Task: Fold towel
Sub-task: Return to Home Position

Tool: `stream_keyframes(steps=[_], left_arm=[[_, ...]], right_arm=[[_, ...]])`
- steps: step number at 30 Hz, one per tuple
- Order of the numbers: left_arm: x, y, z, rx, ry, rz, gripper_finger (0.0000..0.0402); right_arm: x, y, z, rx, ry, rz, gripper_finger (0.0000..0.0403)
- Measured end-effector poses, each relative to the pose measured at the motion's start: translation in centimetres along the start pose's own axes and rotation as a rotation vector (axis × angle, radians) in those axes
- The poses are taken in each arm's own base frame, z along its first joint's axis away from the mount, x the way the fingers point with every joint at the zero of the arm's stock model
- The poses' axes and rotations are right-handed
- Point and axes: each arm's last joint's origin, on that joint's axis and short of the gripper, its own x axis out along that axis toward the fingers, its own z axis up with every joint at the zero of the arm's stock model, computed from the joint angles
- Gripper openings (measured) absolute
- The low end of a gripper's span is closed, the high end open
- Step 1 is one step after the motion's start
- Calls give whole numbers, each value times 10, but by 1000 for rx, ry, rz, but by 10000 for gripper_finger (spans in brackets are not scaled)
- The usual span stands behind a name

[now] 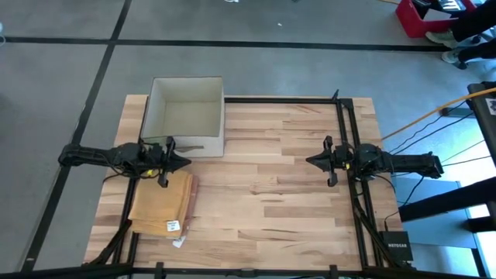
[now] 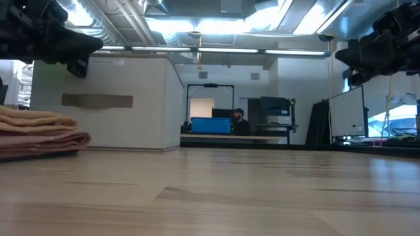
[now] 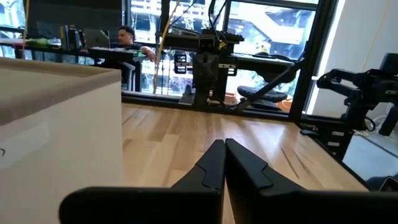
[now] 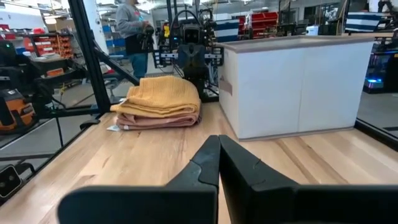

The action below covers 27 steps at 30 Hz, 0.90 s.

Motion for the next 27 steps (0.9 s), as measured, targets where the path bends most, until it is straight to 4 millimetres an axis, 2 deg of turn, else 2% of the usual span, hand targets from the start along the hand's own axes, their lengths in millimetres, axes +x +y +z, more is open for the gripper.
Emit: stream_keyframes(steps=[27], left_arm=[[0, 0, 0, -1, 0, 1, 5]], right_arm=[[0, 0, -1, 0, 8, -1, 12]])
